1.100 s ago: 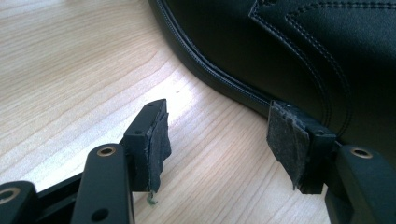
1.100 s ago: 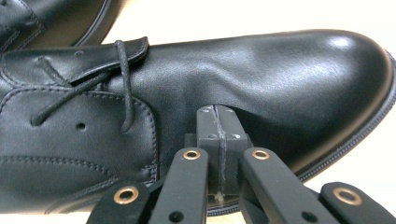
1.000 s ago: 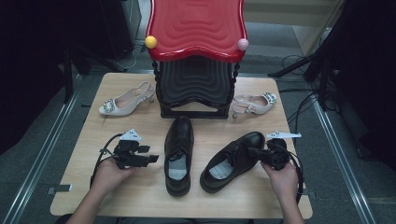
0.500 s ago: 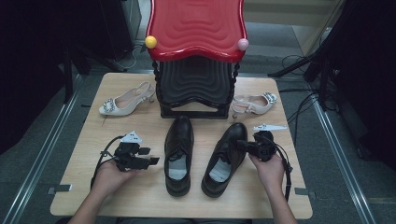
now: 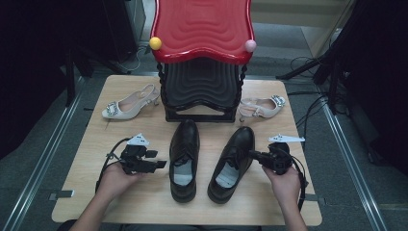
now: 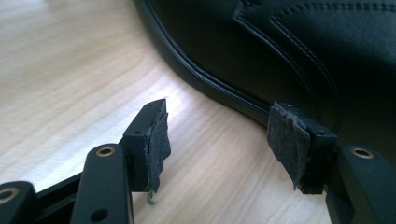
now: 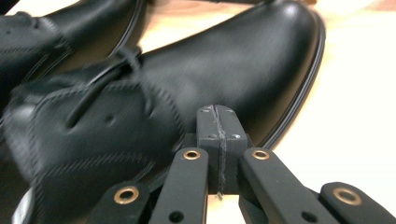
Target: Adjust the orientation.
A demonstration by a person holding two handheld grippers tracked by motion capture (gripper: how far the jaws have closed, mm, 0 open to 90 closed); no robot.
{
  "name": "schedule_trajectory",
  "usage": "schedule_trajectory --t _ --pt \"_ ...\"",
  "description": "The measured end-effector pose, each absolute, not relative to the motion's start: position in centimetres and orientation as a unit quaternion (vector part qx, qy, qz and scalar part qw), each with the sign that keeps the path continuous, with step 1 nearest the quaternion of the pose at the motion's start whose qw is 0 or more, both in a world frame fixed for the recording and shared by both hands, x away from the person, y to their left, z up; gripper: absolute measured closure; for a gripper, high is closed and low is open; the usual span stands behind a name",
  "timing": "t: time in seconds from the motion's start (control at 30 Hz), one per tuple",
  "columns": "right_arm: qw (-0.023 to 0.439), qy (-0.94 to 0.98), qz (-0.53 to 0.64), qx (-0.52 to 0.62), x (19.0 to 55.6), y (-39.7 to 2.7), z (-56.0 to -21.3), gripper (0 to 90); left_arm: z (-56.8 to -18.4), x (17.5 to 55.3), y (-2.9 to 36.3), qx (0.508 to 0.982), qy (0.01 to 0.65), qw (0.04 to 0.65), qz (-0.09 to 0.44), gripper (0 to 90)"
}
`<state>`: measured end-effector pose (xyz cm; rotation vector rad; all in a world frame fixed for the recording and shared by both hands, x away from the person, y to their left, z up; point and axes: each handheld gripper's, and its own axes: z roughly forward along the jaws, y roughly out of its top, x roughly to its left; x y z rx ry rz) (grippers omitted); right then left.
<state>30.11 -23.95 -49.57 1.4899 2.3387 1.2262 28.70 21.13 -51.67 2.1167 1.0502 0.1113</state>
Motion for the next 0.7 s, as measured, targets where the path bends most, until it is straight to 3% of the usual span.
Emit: schedule_trajectory --t 0.33,0.7 --pt "0.050 0.783 0.383 0.487 27.7 -23.0 -50.0 90.0 -51.4 30.2 21.1 0.822 0.418 0.386 0.037 38.7" --pt "0.047 0.788 0.379 0.483 27.9 -22.4 -50.3 90.0 -51.4 30.0 20.8 0.825 0.412 0.384 0.046 38.7"
